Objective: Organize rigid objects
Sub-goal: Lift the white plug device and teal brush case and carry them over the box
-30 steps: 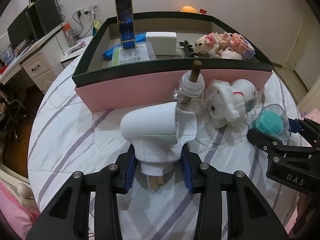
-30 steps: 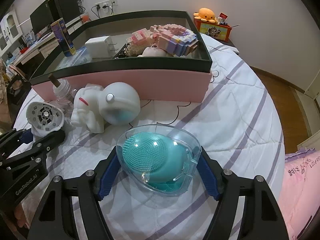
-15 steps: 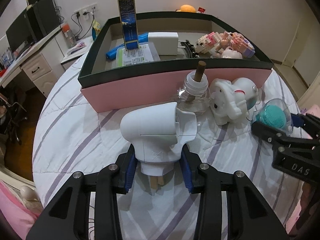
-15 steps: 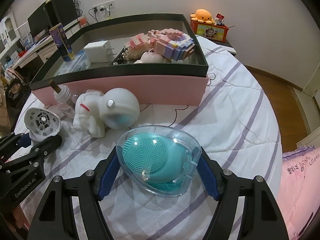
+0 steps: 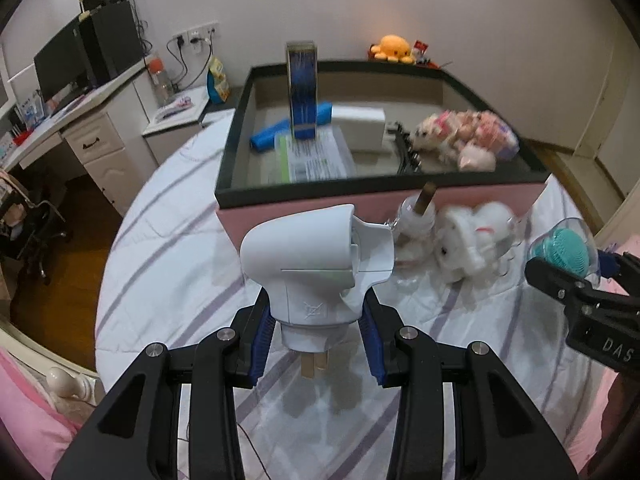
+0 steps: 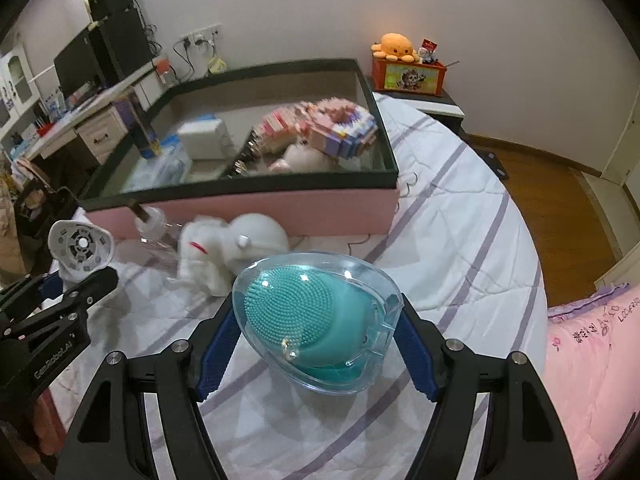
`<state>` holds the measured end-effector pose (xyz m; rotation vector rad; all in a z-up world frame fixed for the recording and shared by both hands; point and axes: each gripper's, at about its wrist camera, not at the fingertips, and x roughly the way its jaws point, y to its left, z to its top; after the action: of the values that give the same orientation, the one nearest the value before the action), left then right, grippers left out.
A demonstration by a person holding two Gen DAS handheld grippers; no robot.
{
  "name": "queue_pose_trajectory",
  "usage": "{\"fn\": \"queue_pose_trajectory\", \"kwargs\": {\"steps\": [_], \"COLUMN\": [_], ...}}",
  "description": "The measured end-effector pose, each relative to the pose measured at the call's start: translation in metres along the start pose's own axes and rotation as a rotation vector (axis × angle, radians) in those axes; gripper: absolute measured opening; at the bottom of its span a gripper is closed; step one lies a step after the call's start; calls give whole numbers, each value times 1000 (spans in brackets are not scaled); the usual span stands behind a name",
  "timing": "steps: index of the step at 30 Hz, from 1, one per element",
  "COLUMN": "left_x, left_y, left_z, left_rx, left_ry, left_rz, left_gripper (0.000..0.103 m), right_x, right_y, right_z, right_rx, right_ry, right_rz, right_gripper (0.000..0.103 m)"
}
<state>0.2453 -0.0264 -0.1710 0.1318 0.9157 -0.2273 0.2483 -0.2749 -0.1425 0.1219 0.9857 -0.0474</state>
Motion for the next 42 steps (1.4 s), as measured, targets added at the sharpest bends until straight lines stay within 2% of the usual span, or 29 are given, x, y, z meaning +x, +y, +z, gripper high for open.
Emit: {"fn": "queue_pose_trajectory", "kwargs": {"steps": [10, 19, 22, 30, 42], "left_x": [-72, -156, -176, -196, -194], "left_y": [-2, -3, -4, -6, -10], "left_z": [3, -13, -20, -37, -39], "left_rx": [6, -7, -5, 0, -2], "left_ry": [-166, -360, -402, -442, -417], "left_rz": [18, 49, 28, 28, 20], "left_gripper": [40, 40, 40, 40, 40], "right_x": [-70, -155, -172, -186, -179], "right_y": [8, 18, 22, 23, 20], "right_z": [3, -15, -23, -41, -44], "right_rx": [-25, -63, -81, -80, -63], "right_ry": [-161, -344, -378, -395, -372], "right_rz": [12, 8, 13, 39, 42], "right_gripper": [74, 74, 74, 74, 73]}}
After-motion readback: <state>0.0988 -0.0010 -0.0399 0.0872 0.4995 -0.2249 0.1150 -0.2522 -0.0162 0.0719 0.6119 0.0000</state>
